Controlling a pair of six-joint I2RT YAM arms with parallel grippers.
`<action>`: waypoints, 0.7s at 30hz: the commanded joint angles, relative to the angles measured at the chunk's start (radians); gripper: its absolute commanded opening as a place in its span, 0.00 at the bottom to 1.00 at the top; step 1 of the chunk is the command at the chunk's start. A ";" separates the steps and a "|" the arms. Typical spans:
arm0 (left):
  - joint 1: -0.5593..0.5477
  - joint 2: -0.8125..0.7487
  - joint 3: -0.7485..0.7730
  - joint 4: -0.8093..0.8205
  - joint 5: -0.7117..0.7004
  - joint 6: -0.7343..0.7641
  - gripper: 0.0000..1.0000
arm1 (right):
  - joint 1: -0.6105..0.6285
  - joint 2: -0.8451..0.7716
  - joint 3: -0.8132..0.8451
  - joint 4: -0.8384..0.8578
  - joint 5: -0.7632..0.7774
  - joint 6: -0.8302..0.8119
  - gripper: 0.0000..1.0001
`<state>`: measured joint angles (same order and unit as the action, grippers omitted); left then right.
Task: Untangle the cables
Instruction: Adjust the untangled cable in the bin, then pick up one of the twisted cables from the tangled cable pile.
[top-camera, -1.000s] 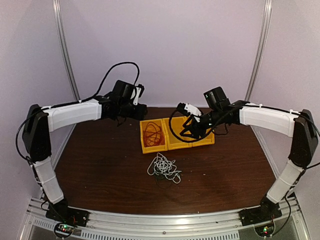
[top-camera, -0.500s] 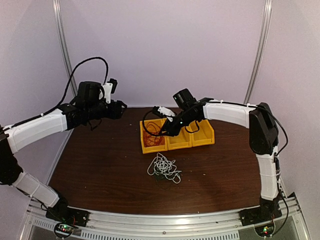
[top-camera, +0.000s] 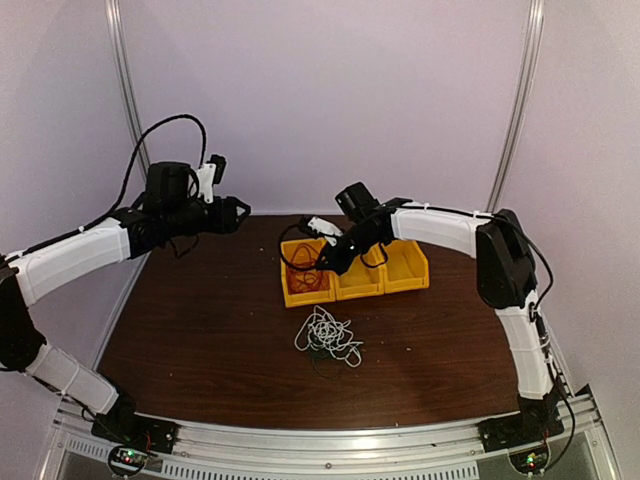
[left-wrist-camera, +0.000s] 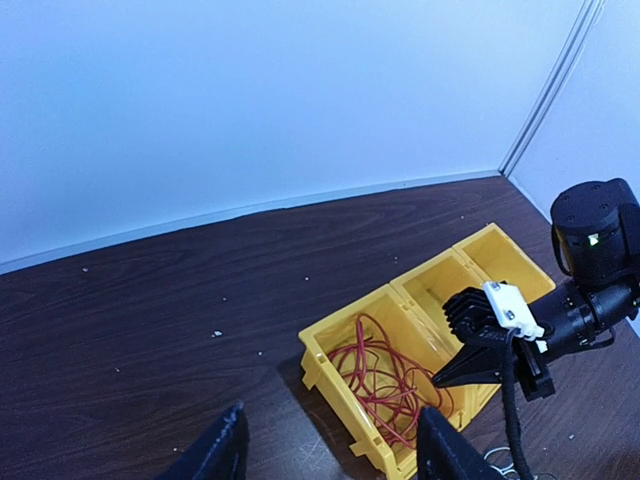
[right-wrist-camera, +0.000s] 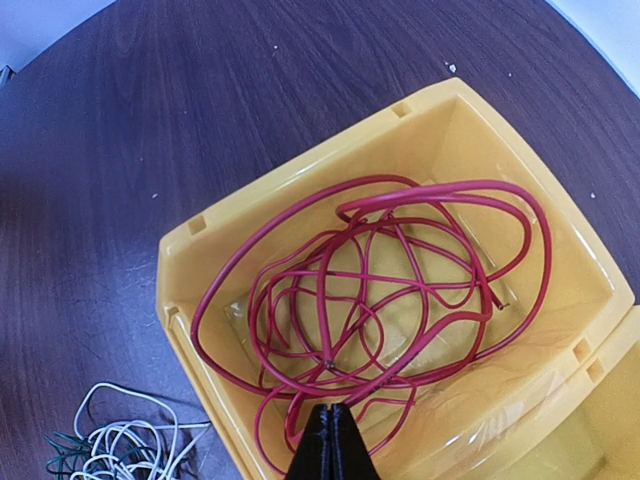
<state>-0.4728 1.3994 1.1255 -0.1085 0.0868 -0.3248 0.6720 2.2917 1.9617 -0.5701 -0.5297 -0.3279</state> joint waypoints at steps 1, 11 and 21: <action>0.008 -0.033 -0.001 0.056 0.011 0.000 0.58 | 0.013 -0.070 0.004 -0.037 0.048 0.002 0.00; 0.015 -0.006 0.018 0.025 -0.013 0.029 0.59 | 0.013 -0.411 -0.310 -0.022 0.162 -0.080 0.36; 0.025 -0.002 0.017 0.023 -0.034 0.043 0.59 | 0.040 -0.596 -0.637 -0.111 -0.075 -0.274 0.37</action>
<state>-0.4580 1.3979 1.1255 -0.1070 0.0681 -0.3023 0.6827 1.7351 1.4200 -0.5961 -0.4931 -0.4767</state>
